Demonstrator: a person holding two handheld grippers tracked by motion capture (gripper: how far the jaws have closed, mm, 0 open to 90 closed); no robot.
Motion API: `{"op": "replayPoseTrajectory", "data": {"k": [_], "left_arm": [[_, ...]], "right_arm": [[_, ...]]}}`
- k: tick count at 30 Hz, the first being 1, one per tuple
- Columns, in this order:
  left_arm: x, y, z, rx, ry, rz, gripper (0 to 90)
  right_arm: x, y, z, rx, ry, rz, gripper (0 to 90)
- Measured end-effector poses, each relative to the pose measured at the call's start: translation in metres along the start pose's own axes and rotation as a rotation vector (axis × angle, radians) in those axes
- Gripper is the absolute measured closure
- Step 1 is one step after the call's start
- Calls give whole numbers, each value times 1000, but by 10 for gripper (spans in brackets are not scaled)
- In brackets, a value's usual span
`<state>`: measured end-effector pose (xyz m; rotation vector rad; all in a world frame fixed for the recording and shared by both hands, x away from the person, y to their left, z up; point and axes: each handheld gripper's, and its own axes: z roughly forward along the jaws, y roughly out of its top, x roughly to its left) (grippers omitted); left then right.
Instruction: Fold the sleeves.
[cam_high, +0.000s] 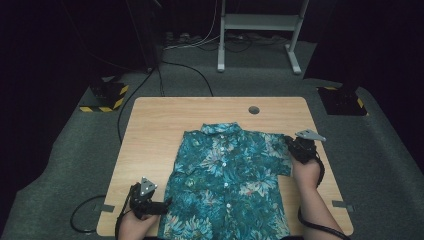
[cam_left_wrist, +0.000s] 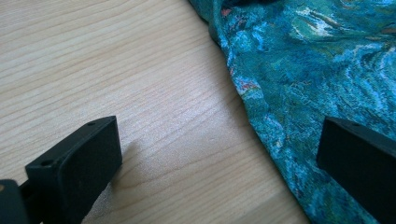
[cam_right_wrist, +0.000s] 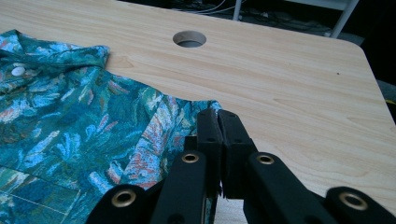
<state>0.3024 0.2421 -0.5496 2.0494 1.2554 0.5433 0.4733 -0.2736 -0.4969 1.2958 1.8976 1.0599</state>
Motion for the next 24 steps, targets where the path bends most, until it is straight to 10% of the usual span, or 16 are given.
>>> {"op": "replayPoseTrajectory", "data": {"k": [24], "left_arm": [[0,0,0,-1,-1,-2,4]], "right_arm": [[23,12,-13,-30,-5,33,884]]}}
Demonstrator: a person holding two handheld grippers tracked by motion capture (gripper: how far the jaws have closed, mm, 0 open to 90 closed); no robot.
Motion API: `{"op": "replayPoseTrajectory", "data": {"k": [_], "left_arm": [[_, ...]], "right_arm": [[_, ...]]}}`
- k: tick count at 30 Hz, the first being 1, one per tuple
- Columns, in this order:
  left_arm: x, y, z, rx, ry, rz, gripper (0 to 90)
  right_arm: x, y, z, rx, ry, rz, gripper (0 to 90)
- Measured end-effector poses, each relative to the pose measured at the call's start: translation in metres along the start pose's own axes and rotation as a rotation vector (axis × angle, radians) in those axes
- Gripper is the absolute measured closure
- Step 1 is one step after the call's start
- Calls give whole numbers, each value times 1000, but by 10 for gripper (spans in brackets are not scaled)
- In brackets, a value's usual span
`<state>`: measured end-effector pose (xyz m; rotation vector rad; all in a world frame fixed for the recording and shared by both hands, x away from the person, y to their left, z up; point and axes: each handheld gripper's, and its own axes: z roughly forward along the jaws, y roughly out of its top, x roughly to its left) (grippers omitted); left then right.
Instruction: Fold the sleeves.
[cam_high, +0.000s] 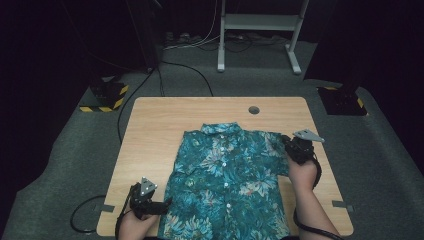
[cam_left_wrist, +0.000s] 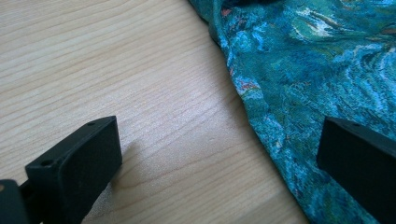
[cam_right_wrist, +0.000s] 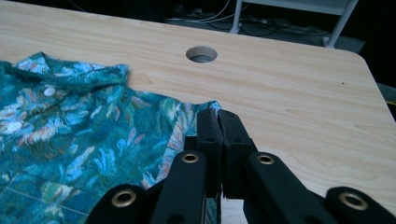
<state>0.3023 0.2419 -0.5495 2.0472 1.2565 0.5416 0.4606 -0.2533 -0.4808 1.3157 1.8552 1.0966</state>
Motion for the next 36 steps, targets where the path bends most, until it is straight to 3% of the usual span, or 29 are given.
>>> {"op": "replayPoseTrajectory", "data": {"k": [10,19,31,36], "left_arm": [[-1,0,0,1,-3,3,3],[-1,0,0,0,-5,6,4],[1,-1,-1,-5,-25,3,5],[-1,0,0,-2,-24,16,4]], "right_arm": [[23,8,1,4,22,-14,884],[33,1,8,7,50,-10,884],[67,4,24,29,97,-70,884],[73,4,33,34,104,-92,884]]}}
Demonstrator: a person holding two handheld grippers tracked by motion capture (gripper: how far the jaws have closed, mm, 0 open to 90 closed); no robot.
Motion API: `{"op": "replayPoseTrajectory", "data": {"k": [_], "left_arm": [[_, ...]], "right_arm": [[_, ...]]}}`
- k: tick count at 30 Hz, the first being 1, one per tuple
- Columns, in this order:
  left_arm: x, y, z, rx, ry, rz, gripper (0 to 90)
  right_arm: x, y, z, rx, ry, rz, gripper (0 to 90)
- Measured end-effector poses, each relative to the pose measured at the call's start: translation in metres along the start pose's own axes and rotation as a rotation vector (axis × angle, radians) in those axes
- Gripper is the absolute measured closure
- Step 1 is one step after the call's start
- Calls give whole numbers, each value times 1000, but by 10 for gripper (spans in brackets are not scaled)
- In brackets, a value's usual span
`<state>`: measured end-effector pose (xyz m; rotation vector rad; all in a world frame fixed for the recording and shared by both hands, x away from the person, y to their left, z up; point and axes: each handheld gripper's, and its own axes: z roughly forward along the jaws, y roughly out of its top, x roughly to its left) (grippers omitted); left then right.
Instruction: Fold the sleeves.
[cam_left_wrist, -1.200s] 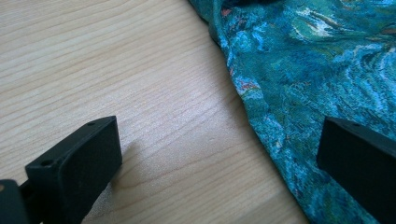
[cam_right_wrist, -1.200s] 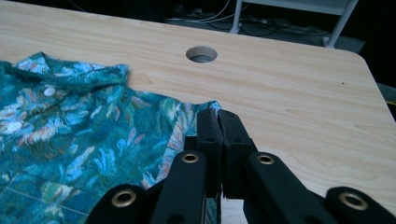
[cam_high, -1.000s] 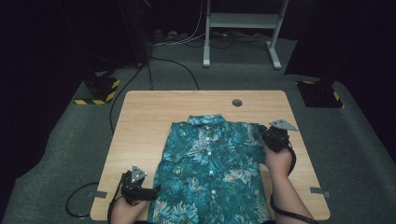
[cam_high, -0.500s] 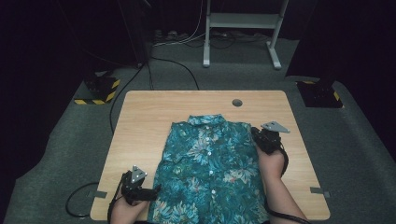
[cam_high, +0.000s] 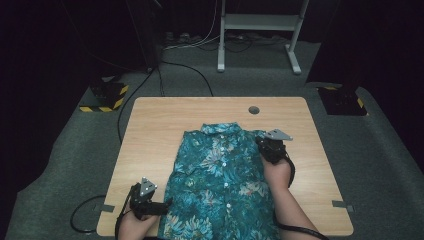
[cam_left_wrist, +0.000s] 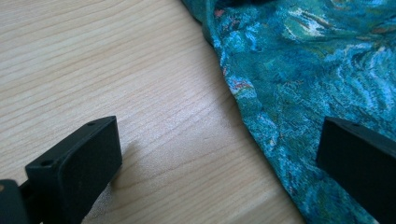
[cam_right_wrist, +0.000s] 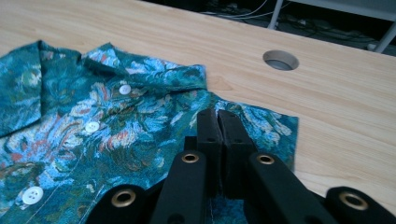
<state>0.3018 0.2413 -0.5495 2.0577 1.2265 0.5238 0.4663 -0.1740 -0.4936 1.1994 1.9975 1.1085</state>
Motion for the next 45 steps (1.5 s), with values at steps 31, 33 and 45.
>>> {"op": "replayPoseTrajectory", "data": {"k": [31,33,45], "left_arm": [[1,-1,-1,-3,-4,-6,5],[1,-1,-1,-2,-4,-5,6],[1,-1,-1,-3,-6,-7,7]], "right_arm": [[16,-24,46,140,43,8,869],[16,-24,47,150,44,8,848],[13,-19,42,124,63,26,718]]}}
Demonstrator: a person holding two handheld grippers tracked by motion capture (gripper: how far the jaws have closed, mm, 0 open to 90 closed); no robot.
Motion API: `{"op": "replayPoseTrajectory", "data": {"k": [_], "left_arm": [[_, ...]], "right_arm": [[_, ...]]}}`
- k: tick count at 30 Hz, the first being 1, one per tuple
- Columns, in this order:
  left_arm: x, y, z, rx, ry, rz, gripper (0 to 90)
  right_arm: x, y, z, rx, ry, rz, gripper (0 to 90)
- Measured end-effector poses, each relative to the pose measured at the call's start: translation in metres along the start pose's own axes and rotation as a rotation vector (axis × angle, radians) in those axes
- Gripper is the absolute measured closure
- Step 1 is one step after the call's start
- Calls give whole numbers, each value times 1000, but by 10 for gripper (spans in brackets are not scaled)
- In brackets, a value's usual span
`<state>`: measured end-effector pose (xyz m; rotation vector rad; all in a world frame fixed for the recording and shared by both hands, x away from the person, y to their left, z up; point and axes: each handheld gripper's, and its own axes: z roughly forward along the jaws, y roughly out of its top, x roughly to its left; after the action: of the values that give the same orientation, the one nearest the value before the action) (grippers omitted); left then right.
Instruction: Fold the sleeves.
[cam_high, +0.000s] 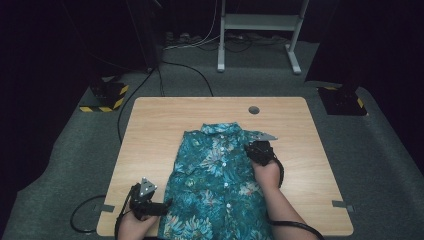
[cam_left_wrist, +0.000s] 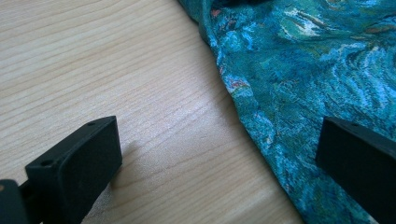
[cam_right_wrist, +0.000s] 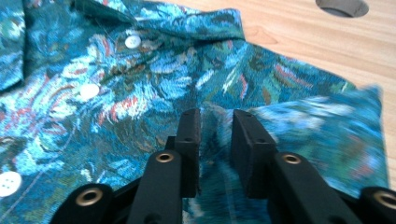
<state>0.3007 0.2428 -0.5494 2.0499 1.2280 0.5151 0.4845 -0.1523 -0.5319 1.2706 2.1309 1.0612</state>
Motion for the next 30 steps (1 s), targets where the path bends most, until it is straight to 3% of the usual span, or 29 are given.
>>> {"op": "replayPoseTrajectory", "data": {"k": [17,26,30], "left_arm": [[-1,0,1,5,8,10,7],[-1,0,1,5,8,10,7],[-1,0,1,5,9,10,7]], "right_arm": [[0,16,-20,-73,26,-7,547],[-2,19,-30,-97,39,-7,462],[-5,16,-36,-110,49,7,385]]}}
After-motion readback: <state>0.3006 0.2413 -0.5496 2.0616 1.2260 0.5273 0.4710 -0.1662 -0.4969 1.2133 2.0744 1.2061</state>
